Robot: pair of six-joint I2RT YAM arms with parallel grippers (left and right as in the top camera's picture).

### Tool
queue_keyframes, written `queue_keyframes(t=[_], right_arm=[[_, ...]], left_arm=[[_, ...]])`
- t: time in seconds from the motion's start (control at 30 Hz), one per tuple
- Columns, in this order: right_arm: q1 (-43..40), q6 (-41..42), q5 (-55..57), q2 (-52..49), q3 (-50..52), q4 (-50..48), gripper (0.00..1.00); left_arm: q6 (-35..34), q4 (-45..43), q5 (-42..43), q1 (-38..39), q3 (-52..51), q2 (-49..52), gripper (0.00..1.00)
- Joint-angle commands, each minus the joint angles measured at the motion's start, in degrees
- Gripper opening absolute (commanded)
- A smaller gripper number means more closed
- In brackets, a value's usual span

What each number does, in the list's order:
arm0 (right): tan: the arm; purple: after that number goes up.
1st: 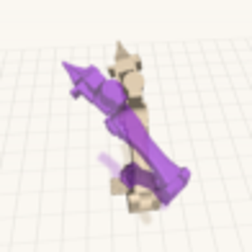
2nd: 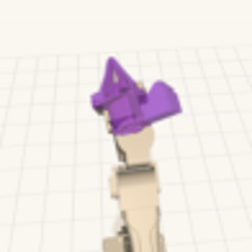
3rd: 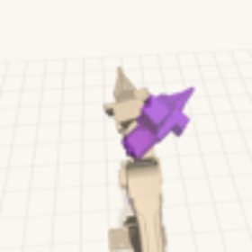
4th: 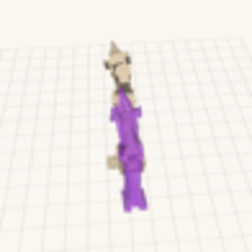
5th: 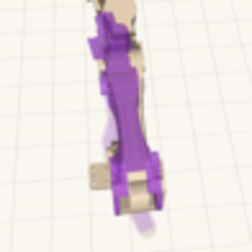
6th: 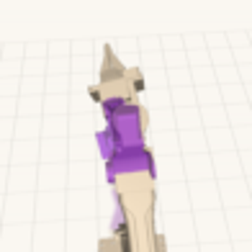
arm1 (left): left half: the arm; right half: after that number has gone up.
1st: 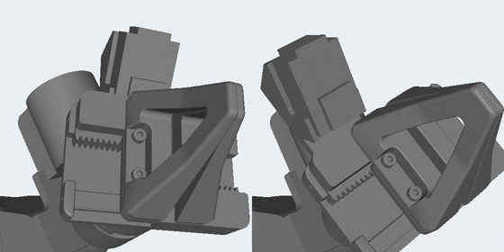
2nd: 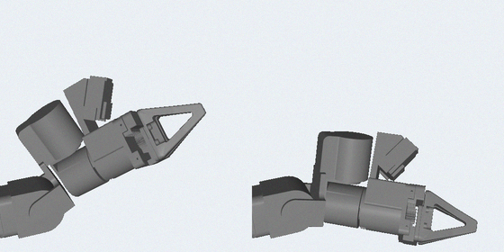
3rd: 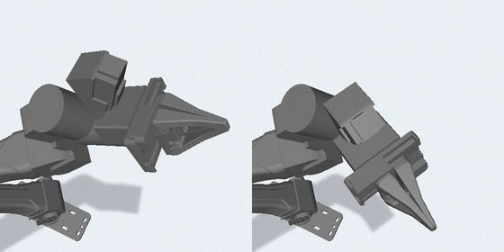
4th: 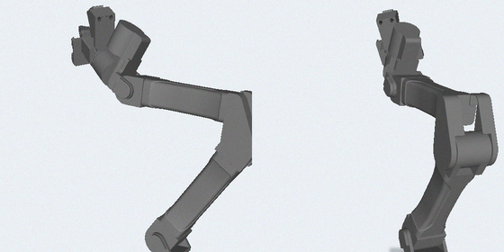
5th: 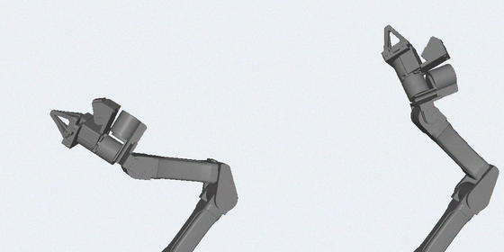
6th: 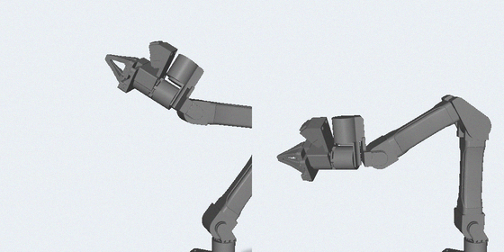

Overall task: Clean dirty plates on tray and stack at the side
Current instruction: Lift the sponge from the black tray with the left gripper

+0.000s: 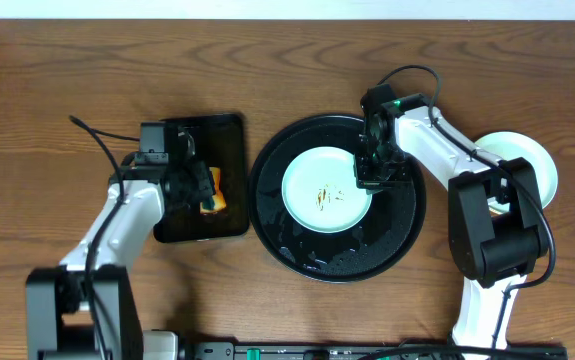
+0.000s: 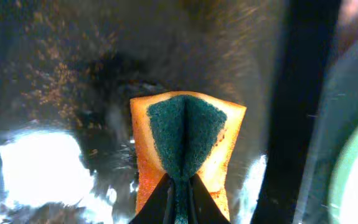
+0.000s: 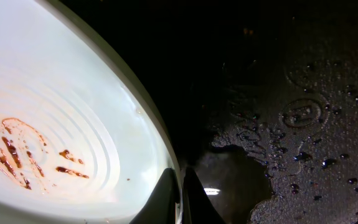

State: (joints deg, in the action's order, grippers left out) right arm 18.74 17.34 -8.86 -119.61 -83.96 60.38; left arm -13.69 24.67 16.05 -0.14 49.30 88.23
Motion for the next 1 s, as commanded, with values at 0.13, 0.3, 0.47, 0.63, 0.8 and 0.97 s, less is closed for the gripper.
queue_keyframes(t=[0.13,0.3,0.47,0.63,0.8,0.97], right_arm=[[0.5,-0.7,4.1,0.2,0.2,0.3,0.01],[0.5,-0.7,4.1,0.2,0.2,0.3,0.01],[0.5,-0.7,4.1,0.2,0.2,0.3,0.01],[0.5,-0.7,4.1,0.2,0.2,0.5,0.01],[0.5,-0.7,4.1,0.2,0.2,0.5,0.01],[0.5,-0.7,4.1,0.2,0.2,0.5,0.01]], left_arm=[[-0.5,0.5,1.5,0.1,1.6,-6.7,0.08],[-0.5,0.3,5.8,0.0,1.6,-8.1,0.08],[4.0,-0.6,13.7,-0.5,1.6,-8.1,0.07],[10.9,-0.8,21.4,-2.6,1.6,-8.1,0.07],[16.9,-0.9,29.9,-6.3,1.6,-8.1,0.07],[20.0,-1.5,40.0,-10.7,1.6,-8.1,0.07]])
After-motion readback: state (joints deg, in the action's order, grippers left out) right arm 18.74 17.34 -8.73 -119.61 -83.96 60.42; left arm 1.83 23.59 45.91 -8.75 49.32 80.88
